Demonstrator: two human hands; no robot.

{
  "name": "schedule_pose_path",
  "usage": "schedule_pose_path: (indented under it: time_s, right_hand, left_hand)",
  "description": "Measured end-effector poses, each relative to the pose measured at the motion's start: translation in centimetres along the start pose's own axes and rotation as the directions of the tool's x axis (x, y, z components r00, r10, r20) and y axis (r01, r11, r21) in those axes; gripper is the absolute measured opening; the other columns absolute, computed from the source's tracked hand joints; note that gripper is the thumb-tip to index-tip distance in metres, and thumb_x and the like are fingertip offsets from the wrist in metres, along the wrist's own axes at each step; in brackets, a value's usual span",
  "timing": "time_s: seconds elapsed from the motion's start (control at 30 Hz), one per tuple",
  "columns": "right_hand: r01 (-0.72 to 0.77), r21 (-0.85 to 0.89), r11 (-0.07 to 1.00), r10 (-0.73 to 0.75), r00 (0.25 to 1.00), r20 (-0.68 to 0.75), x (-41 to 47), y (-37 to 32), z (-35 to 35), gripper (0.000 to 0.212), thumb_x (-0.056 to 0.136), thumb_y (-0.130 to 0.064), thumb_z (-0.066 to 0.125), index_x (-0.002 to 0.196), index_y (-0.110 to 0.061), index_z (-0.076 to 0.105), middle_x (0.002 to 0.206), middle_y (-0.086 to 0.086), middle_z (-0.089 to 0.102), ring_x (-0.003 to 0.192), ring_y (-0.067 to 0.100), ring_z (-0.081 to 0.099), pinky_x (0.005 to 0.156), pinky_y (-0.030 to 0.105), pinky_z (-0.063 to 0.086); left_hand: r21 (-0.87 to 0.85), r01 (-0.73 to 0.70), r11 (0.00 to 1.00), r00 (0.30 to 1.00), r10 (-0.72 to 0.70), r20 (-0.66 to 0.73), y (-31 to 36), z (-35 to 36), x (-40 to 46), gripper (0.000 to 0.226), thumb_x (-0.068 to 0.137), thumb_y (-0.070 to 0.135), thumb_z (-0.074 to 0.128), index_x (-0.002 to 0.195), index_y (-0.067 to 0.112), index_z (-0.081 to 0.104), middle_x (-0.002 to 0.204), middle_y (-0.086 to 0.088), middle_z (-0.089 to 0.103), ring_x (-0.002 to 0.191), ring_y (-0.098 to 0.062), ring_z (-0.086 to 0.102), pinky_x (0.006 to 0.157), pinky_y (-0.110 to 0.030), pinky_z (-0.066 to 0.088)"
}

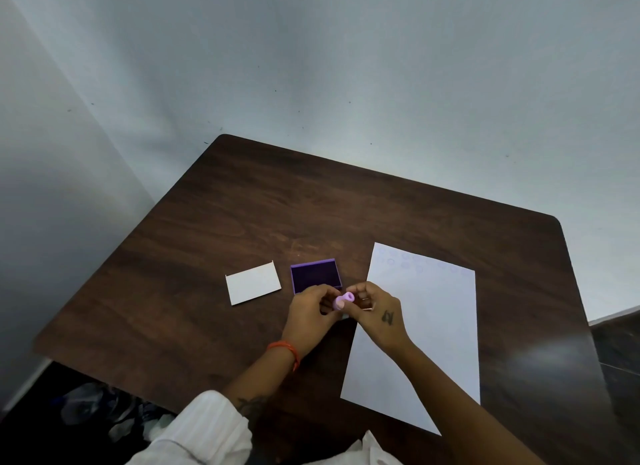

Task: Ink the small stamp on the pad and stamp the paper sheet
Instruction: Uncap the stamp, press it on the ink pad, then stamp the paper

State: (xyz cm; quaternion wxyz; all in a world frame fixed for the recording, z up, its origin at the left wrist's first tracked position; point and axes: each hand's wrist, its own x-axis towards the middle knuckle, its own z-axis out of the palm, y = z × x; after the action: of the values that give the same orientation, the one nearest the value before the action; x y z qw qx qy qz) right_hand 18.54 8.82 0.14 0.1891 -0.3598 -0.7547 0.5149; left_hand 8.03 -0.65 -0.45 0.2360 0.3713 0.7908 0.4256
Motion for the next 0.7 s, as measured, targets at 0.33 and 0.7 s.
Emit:
schedule_pose_path:
  time_s: [0.33,0.7]
  right_hand:
    - [-0.041,0.000,0.999,0.041,0.999,0.013,-0.12,0.21,-0.13,0.019,0.082,-0.020,0.066,0.098,-0.009,0.068,0.095,0.011,0.071,0.084,0.017,0.065,0.071,0.010,0.049]
    - [-0.090,-0.038,0.995,0.091,0.995,0.032,-0.09,0.11,-0.23,0.021,0.078,-0.030,0.070,0.087,-0.011,0.065,0.084,0.010,0.071,0.075,0.021,0.068,0.070,0.030,0.058]
  left_hand:
    - [0.053,-0.037,0.998,0.999,0.036,0.012,-0.01,-0.38,-0.22,0.026,0.075,0.024,0.072,0.099,0.016,0.065,0.098,-0.005,0.071,0.084,-0.008,0.061,0.081,-0.015,0.046]
    - [0.107,-0.042,0.993,0.998,0.037,0.043,-0.13,-0.49,-0.41,0.024,0.077,0.025,0.070,0.099,0.016,0.065,0.098,-0.003,0.070,0.081,-0.003,0.057,0.073,-0.005,0.040]
